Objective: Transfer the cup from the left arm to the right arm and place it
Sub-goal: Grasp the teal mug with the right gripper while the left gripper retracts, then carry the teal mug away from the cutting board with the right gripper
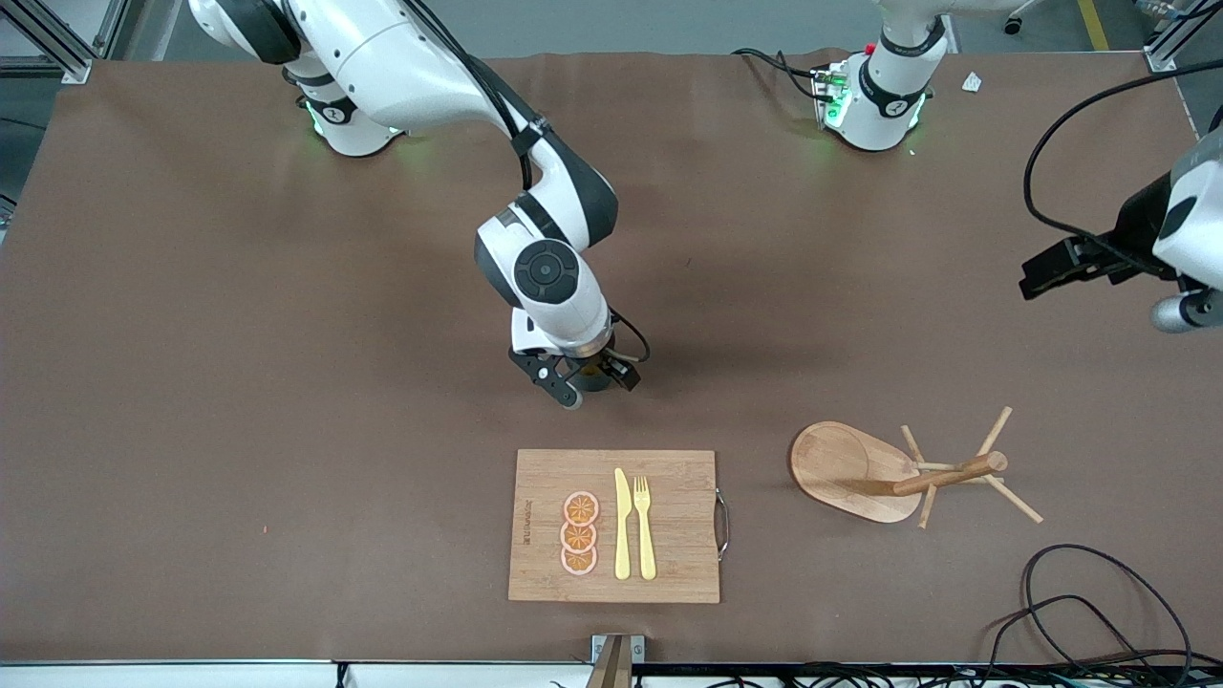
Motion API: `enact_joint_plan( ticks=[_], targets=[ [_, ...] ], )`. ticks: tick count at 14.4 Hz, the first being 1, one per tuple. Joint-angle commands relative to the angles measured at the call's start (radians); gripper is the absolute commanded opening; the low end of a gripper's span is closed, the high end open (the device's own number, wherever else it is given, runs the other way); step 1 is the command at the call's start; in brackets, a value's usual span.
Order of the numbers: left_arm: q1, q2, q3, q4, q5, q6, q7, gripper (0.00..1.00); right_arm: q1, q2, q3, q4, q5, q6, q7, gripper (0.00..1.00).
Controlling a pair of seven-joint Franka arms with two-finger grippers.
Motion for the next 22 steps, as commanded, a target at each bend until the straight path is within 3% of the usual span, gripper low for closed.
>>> enact_joint_plan(
  ticks=[1,3,8,11,16,22],
  targets=[
    [0.027,-0.071,-0.004,-0.058,-0.013,-0.016,0.054,1.0,0.014,0.039,-0.009,0.027,0.001,0.021,0.007,0.98],
    [0.036,-0.1,-0.004,-0.094,-0.015,-0.018,0.092,1.0,0.027,0.06,-0.011,0.028,-0.004,0.033,-0.024,0.82],
    [0.041,-0.149,-0.005,-0.146,-0.013,-0.018,0.119,1.0,0.017,0.06,-0.011,0.027,-0.002,0.021,-0.127,0.27],
    [0.071,-0.197,-0.022,-0.204,-0.013,-0.018,0.122,1.0,0.015,0.057,-0.012,0.025,-0.007,-0.002,-0.128,0.04],
    [0.07,-0.198,-0.025,-0.203,-0.011,-0.019,0.163,1.0,-0.014,0.014,-0.021,0.028,-0.019,-0.149,-0.269,0.01],
    [0.042,-0.189,-0.025,-0.191,0.002,-0.059,0.165,1.0,-0.262,-0.157,-0.032,0.022,-0.016,-0.364,-0.775,0.01]
  ],
)
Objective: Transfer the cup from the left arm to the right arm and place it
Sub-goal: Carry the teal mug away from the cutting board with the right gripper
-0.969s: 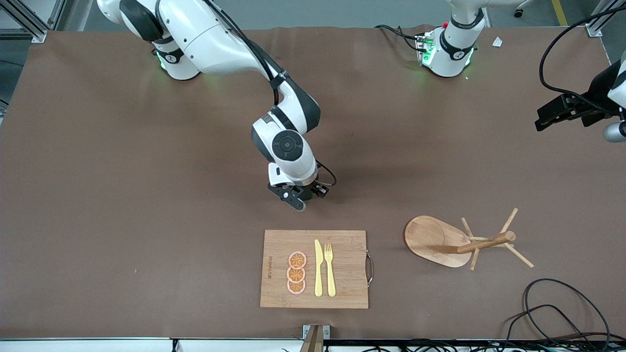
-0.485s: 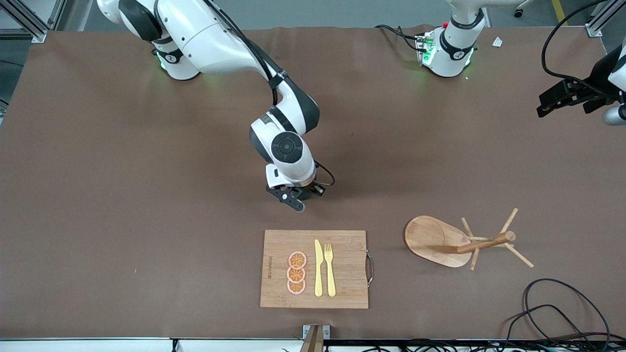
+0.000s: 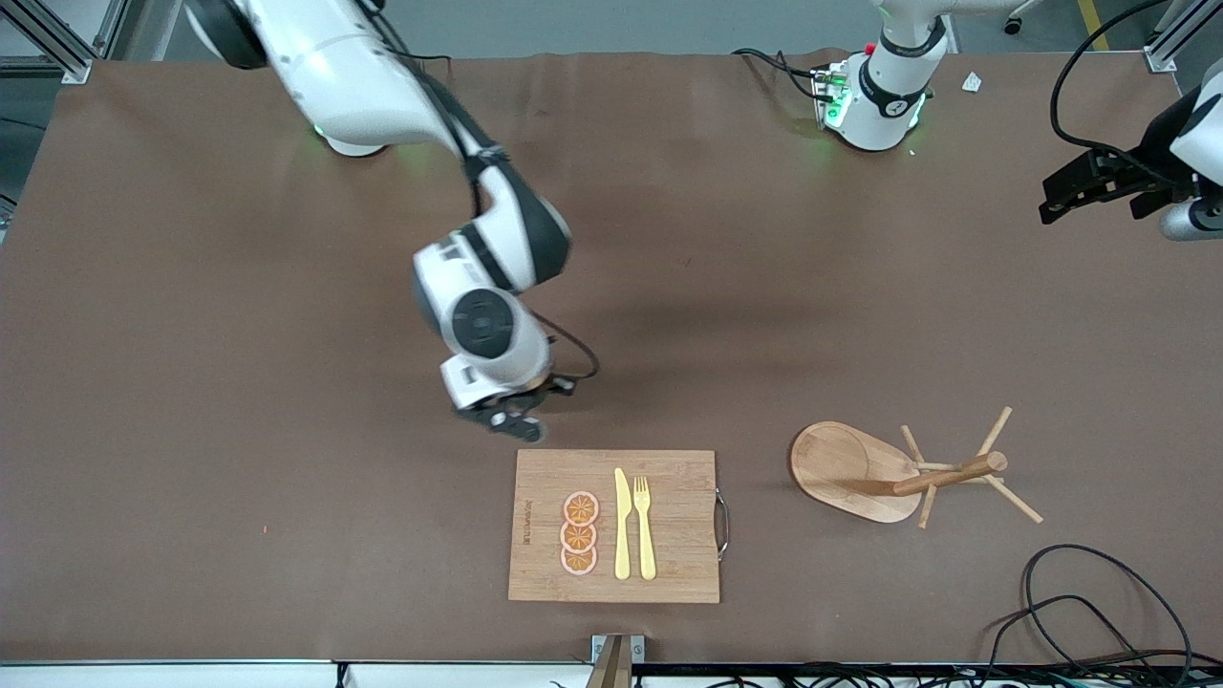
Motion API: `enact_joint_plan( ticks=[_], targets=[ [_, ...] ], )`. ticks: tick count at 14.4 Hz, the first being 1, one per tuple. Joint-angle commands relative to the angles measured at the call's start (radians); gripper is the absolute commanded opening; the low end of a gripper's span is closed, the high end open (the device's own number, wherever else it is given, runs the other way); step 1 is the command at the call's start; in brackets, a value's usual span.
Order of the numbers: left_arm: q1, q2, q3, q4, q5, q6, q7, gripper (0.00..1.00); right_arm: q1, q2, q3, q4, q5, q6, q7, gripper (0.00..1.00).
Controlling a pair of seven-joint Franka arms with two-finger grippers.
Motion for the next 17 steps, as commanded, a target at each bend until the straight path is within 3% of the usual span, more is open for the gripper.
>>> enact_joint_plan(
  ticks=[1,8,12,17],
  targets=[
    [-0.001,-0.011,-0.005,-0.008,0.002,-0.014,0.021,1.0,-0.142,-0.106,0.021,-0.047,-0.004,-0.076,-0.229,0.01],
    [-0.001,-0.021,-0.036,-0.017,0.002,-0.01,0.018,1.0,-0.445,-0.145,0.017,-0.105,-0.072,-0.048,-0.705,0.01],
    [0.0,-0.028,-0.05,-0.019,0.002,-0.01,0.011,1.0,-0.515,-0.142,0.019,-0.272,-0.102,0.165,-0.788,0.01],
    [0.006,-0.018,-0.048,-0.016,0.002,-0.01,0.014,1.0,-0.54,-0.062,0.022,-0.281,-0.094,0.248,-0.864,0.01]
  ],
)
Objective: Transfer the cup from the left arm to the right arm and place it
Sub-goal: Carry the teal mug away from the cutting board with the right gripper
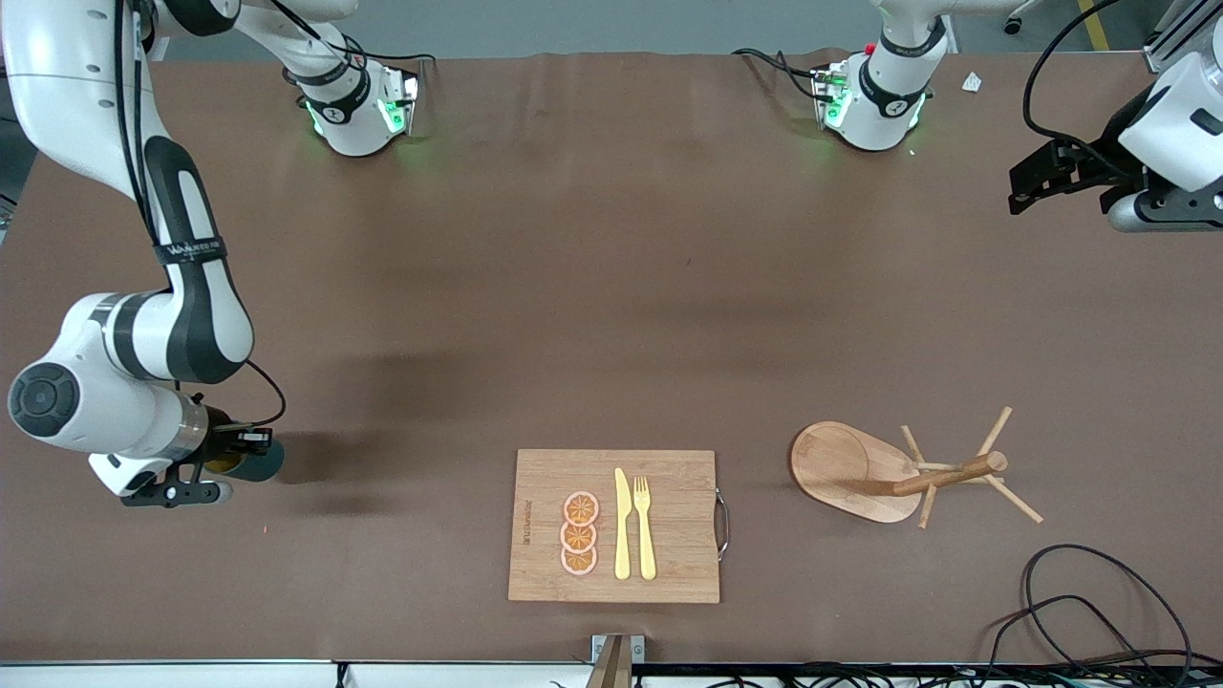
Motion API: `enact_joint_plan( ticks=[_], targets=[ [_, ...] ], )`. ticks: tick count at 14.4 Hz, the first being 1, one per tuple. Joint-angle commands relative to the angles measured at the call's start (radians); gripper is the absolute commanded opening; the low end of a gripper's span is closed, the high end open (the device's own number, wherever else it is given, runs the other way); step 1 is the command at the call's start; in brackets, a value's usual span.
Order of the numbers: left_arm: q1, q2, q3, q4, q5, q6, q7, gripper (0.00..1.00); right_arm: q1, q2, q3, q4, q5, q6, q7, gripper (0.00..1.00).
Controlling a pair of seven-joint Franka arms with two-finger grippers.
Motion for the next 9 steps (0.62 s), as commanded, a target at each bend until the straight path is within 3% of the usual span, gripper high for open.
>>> enact_joint_plan(
  ticks=[1,4,5,6,9],
  targets=[
    [-0.003,-0.013,-0.004,-0.011,0.004,-0.002,0.008,1.0,-0.02,0.021,0.025,-0.009,-0.005,0.019,-0.034,0.01],
    [-0.003,-0.01,-0.012,-0.009,0.002,0.006,0.005,1.0,-0.014,0.036,0.026,-0.008,-0.005,0.019,-0.036,0.04],
    [-0.003,-0.011,-0.012,-0.006,0.004,0.006,0.005,1.0,-0.011,0.036,0.026,-0.006,-0.005,0.019,-0.036,0.1],
    [-0.001,-0.011,-0.014,-0.006,0.002,0.006,0.006,1.0,-0.011,0.038,0.025,-0.003,-0.005,0.017,-0.036,0.28],
    [0.0,-0.014,-0.014,-0.01,0.002,0.003,0.006,1.0,-0.022,0.03,0.025,0.023,-0.002,0.016,-0.022,0.96]
  ],
)
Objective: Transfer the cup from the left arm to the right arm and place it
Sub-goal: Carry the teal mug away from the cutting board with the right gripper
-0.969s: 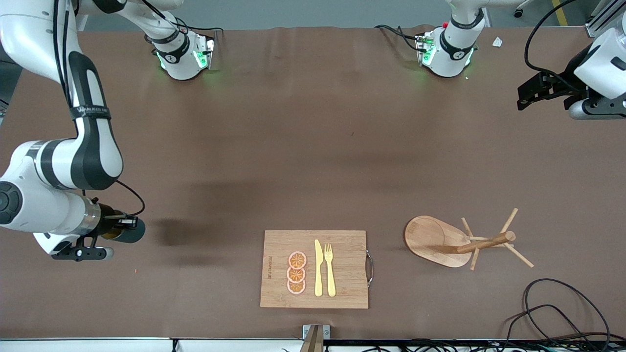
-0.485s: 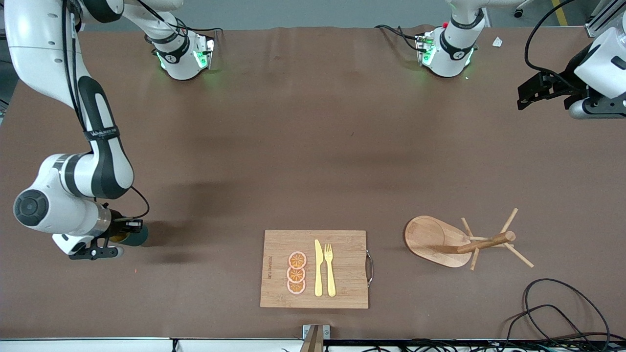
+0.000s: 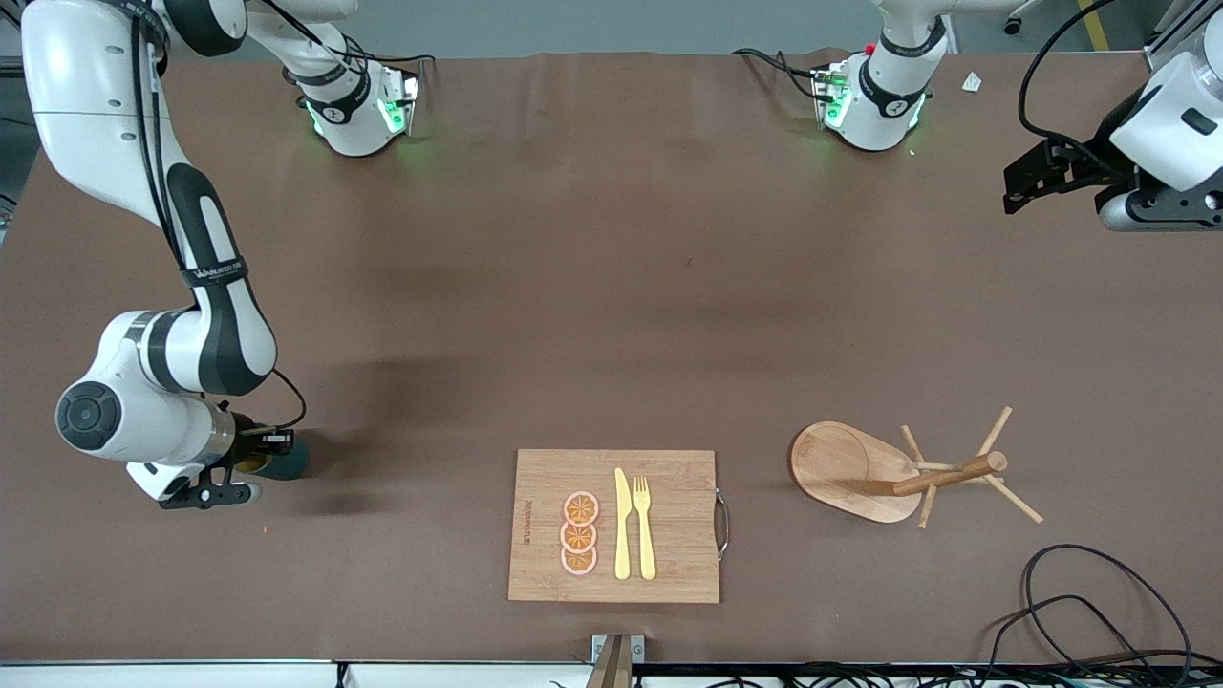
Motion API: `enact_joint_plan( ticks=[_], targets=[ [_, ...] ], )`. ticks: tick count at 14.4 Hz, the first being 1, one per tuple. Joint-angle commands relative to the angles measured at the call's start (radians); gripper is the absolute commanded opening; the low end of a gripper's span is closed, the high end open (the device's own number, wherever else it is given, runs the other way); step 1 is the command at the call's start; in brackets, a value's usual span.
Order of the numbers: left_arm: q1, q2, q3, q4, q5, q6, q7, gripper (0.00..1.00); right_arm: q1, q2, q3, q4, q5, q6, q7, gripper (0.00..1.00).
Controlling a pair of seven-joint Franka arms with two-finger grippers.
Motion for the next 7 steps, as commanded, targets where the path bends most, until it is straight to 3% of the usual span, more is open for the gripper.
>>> enact_joint_plan(
  ticks=[1,7],
  targets=[
    [0.004,-0.013,-0.005,-0.008,0.002,0.003,0.005,1.0,-0.025,-0.028,0.009,0.019,-0.002,-0.007,0.0,1.0],
    [0.009,-0.013,-0.005,-0.008,0.002,0.005,0.005,1.0,-0.044,-0.236,0.009,0.009,-0.005,-0.091,-0.009,1.0]
  ],
)
